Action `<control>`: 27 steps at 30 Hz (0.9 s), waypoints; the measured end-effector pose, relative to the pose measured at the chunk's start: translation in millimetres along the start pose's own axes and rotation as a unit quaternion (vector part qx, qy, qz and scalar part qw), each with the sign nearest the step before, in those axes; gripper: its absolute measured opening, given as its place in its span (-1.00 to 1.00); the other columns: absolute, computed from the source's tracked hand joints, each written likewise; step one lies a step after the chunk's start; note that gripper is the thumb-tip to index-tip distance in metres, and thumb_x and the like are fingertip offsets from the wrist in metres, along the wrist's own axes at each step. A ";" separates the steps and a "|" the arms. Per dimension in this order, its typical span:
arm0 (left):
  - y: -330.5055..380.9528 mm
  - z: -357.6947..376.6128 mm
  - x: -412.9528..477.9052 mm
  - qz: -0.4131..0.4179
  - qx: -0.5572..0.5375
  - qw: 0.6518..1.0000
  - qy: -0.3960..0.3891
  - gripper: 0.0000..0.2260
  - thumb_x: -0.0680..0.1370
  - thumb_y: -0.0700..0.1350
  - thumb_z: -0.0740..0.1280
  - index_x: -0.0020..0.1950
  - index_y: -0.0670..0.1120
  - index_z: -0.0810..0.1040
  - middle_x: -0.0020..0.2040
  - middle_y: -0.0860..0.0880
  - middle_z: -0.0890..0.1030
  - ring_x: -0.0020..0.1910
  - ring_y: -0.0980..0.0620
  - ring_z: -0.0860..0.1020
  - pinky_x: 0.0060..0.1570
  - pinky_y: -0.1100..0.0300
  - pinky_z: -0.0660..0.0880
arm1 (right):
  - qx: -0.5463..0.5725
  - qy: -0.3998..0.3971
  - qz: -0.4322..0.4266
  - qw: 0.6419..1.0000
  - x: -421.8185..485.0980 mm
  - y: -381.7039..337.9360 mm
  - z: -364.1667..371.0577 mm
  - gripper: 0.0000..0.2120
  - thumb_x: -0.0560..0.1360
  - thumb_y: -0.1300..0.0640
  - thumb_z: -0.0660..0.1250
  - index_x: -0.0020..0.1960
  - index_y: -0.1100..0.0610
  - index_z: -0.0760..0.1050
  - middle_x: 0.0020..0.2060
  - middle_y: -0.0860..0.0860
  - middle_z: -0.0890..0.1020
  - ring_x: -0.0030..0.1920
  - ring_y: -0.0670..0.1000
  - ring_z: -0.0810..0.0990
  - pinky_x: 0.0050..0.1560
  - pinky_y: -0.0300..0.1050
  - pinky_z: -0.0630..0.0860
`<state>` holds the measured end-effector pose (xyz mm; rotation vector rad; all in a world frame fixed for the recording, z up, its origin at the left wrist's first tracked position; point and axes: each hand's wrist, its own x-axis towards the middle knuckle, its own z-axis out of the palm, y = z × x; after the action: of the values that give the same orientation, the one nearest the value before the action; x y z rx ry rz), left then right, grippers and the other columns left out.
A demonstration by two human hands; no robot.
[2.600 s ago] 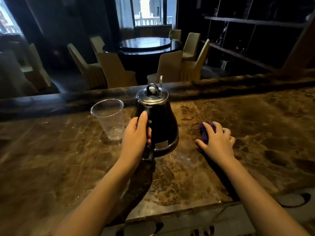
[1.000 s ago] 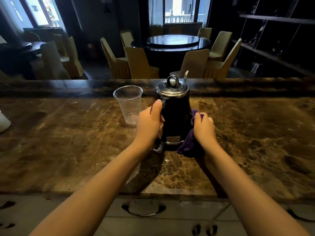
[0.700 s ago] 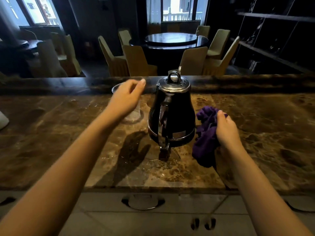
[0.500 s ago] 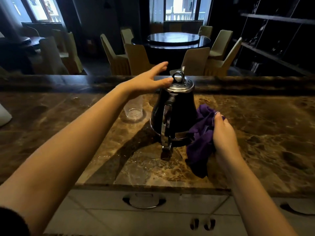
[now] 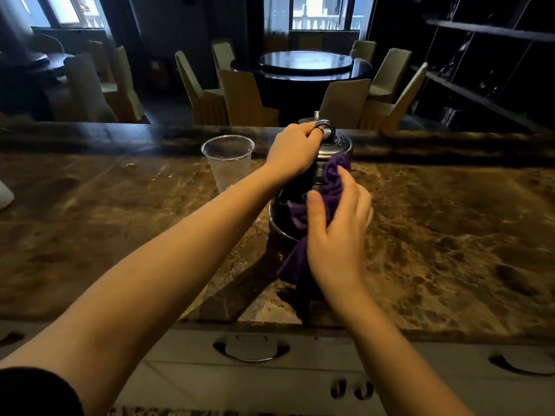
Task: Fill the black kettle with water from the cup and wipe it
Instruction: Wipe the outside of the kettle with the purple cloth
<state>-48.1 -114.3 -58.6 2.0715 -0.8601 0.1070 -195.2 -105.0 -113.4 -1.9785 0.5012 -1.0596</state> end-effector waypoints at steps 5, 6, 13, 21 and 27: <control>6.4 -1.8 -1.2 -0.016 0.052 0.999 0.006 -0.70 0.57 -0.03 0.07 0.13 -0.07 0.54 0.08 -0.18 0.61 -0.12 -0.03 0.39 -0.13 0.14 0.28 | -0.034 0.025 -0.016 0.999 -7.6 18.8 8.0 -0.35 0.40 0.11 0.42 0.39 0.09 0.20 0.26 0.09 0.38 0.27 0.05 0.36 0.23 0.04 0.46; 6.9 -2.4 -2.6 -0.007 0.065 0.998 0.008 -0.70 0.57 -0.03 0.07 0.11 -0.07 0.55 0.05 -0.17 0.61 -0.14 -0.02 0.40 -0.14 0.14 0.29 | -0.017 0.018 -0.020 0.999 -5.8 23.4 5.7 -0.36 0.39 0.12 0.42 0.38 0.09 0.21 0.25 0.08 0.39 0.26 0.03 0.38 0.23 0.01 0.48; -1.5 -6.7 15.6 0.002 0.054 0.994 -0.090 -0.60 0.50 0.10 0.18 0.28 -0.03 0.40 0.23 -0.13 0.44 0.21 -0.09 0.40 0.25 0.00 0.35 | 0.002 0.031 -0.078 0.997 25.4 69.6 -48.5 -0.55 0.44 0.20 0.38 0.29 0.12 0.36 0.10 0.00 0.42 0.12 -0.11 0.42 0.14 -0.50 0.30; 5.5 -16.1 23.5 0.125 0.003 0.956 -0.265 -0.66 0.53 0.15 0.17 0.29 0.15 0.37 0.11 0.19 0.47 0.02 0.36 0.43 -0.05 0.47 0.27 | 0.029 -0.022 -0.023 0.999 88.3 115.5 -84.3 -0.70 0.45 0.20 0.36 0.16 0.06 0.43 0.10 0.18 0.53 0.09 0.07 0.52 0.14 -0.21 0.42; 11.4 -1.2 14.7 0.118 -0.050 0.971 -0.200 -0.73 0.56 0.00 0.19 0.25 0.03 0.46 0.04 0.14 0.47 -0.11 0.37 0.44 -0.14 0.65 0.30 | 0.039 0.020 0.041 0.998 94.0 124.4 -79.2 -0.84 0.50 0.16 0.30 0.05 0.19 0.46 0.02 0.30 0.57 0.01 0.12 0.54 0.04 -0.07 0.42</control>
<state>-43.6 -125.7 -44.5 1.9169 -1.3285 -0.2318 -203.2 -277.2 -142.6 -1.8555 0.5496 -1.0524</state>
